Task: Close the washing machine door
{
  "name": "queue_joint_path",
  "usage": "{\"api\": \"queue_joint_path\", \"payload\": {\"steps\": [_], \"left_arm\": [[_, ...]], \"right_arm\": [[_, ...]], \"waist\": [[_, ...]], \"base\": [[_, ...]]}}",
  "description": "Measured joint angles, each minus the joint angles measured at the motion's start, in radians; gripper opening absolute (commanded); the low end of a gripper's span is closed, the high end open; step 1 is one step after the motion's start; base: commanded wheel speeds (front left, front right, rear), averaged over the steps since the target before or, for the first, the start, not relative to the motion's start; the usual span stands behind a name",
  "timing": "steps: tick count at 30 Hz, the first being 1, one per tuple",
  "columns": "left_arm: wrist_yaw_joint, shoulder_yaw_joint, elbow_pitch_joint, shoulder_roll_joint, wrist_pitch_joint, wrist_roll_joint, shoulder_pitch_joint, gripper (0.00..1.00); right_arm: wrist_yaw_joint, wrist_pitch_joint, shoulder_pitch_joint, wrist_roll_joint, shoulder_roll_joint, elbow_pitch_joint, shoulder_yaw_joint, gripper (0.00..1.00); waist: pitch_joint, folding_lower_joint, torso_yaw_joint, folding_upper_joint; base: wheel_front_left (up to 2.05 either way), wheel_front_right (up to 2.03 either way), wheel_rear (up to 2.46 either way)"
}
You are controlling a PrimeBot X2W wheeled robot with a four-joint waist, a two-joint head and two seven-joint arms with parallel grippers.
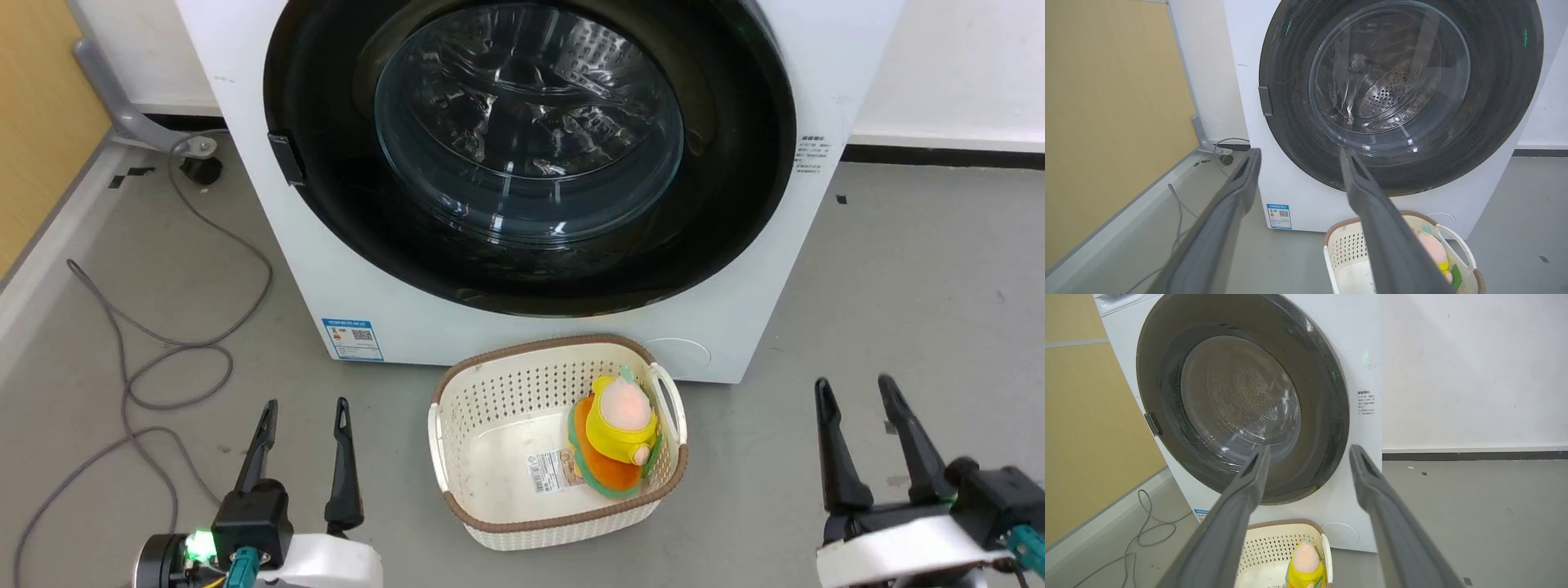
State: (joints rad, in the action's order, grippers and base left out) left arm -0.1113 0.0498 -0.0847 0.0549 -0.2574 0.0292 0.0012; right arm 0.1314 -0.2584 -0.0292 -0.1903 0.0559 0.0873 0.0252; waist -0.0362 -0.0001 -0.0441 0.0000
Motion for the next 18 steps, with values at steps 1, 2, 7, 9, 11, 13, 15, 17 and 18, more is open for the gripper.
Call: {"api": "queue_joint_path", "payload": {"steps": [1,2,7,9,11,13,15,17,18], "left_arm": [[0.000,0.001,0.000,0.000,0.000,0.000,0.003,1.00],[0.000,0.001,0.000,0.000,0.000,0.000,0.005,1.00],[0.005,0.003,-0.002,-0.001,0.001,0.000,0.013,0.00],[0.005,0.003,-0.002,-0.002,0.002,0.000,0.013,0.00],[0.006,0.003,-0.002,-0.002,0.002,0.000,0.013,0.00],[0.006,0.003,-0.002,-0.002,0.004,0.000,0.013,0.00],[0.009,0.002,-0.002,-0.002,0.011,0.000,0.013,0.00],[0.009,0.002,0.000,-0.002,0.017,0.000,0.013,0.00],[0.009,0.002,0.001,-0.002,0.021,0.000,0.013,0.00]], "right_arm": [[0.000,0.000,0.009,-0.003,0.000,0.000,0.000,1.00],[0.000,0.000,0.016,-0.005,0.000,-0.001,0.001,1.00],[0.000,0.000,0.030,-0.015,-0.001,-0.002,0.003,0.00],[0.000,0.001,0.030,-0.015,-0.001,-0.002,0.003,0.00],[0.000,0.002,0.030,-0.015,-0.001,-0.002,0.003,0.00],[0.000,0.004,0.030,-0.013,-0.001,-0.002,0.002,0.00],[0.000,0.009,0.030,-0.013,-0.001,-0.002,0.002,0.00],[0.000,0.018,0.030,-0.010,-0.001,-0.002,0.001,0.00],[0.000,0.019,0.030,-0.008,-0.001,-0.002,0.001,0.00]], "waist": [[0.001,0.0000,0.000,0.0000],[0.003,0.0000,-0.001,0.0000],[0.010,0.0000,-0.001,0.0000],[0.011,0.0000,-0.001,0.0000],[0.011,0.0001,-0.001,0.0000],[0.012,0.0000,0.000,0.0000],[0.012,0.0000,0.001,0.0000],[0.013,0.0000,0.002,0.0000],[0.013,0.0000,0.002,0.0000]], "base": [[0.00,0.00,0.00],[0.00,0.00,0.00],[0.00,0.00,0.00],[0.00,0.00,0.00],[0.00,0.00,0.00],[0.00,0.00,0.00],[0.00,0.00,0.00],[0.00,0.00,0.00],[0.00,0.00,0.00]]}}
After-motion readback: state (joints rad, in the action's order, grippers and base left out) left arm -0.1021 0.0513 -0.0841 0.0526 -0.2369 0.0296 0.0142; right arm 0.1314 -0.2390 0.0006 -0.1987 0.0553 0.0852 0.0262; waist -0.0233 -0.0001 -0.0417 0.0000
